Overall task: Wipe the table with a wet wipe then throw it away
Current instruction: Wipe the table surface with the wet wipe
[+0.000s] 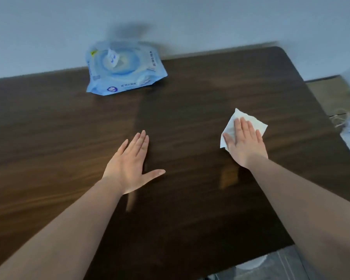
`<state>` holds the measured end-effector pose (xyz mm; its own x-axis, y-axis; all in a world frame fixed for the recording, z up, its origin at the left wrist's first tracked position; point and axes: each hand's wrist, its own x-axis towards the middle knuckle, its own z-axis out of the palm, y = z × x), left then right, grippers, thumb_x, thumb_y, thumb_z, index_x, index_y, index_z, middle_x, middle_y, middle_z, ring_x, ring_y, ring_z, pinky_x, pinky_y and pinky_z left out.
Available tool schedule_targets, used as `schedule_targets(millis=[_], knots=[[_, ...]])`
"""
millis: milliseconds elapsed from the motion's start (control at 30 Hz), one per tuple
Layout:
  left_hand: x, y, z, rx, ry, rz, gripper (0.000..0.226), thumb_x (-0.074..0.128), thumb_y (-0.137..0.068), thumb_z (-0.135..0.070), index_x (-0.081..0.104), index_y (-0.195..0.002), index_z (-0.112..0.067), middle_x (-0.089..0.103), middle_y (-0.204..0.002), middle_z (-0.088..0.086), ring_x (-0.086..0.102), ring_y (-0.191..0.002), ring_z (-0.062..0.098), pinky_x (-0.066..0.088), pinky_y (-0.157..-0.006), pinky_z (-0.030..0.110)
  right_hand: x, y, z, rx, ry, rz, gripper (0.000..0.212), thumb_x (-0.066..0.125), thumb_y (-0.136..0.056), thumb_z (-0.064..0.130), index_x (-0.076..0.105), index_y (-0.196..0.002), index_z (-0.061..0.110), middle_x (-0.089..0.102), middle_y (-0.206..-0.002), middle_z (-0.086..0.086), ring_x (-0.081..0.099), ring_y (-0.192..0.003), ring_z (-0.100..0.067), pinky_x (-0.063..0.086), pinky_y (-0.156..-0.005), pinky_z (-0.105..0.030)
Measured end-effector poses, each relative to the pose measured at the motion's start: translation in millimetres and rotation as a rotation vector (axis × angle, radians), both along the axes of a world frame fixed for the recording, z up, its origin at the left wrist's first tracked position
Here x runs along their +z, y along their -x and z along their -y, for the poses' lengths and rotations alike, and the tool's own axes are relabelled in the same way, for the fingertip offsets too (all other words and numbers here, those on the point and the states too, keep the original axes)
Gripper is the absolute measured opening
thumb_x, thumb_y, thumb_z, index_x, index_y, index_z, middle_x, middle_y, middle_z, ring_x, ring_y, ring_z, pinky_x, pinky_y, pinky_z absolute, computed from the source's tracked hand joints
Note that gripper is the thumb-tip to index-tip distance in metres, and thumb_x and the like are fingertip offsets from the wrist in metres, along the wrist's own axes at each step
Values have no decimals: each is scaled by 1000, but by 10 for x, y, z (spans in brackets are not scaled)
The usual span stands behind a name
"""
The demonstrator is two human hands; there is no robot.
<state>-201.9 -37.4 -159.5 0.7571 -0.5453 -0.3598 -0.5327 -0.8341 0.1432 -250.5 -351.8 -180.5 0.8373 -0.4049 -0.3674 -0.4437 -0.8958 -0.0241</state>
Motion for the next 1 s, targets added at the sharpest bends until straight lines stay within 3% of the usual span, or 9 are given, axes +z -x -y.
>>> schedule_targets(millis=[233,500,767,1000], knots=[[-99,-6,1327,-167,-60,-21,106,16,-72,-85,-21,-144,-17,-32,-144,-5,-25,-137,10,-11,-114,34,-29,312,1261,-240,-12,23,72,5,-93,60,-8,-150,19,-10,-161,-1,-9,-147,-17,-3,-119,-41],[-160,11,1482,-115,-47,-16,112,16,-67,-88,-20,-145,-16,-26,-154,-2,-24,-140,13,-14,-113,34,-3,371,1574,-303,12,-10,71,5,-94,58,-10,-150,17,-12,-160,-4,-11,-147,-20,-4,-118,-43],[-55,188,1011,-8,-18,-64,109,25,-71,-83,-16,-146,-16,-22,-156,0,-18,-143,14,-5,-118,36,9,-46,430,-6,-43,-15,69,5,-96,54,-14,-148,14,-13,-160,-7,-13,-147,-21,-7,-119,-44],[30,453,-773,323,-12,7,110,10,-69,-86,-12,-148,-11,-16,-157,4,-14,-144,15,-5,-114,34,-50,-504,-1622,429,-131,-11,68,3,-95,55,-16,-148,16,-18,-159,-4,-20,-145,-20,-9,-118,-46]])
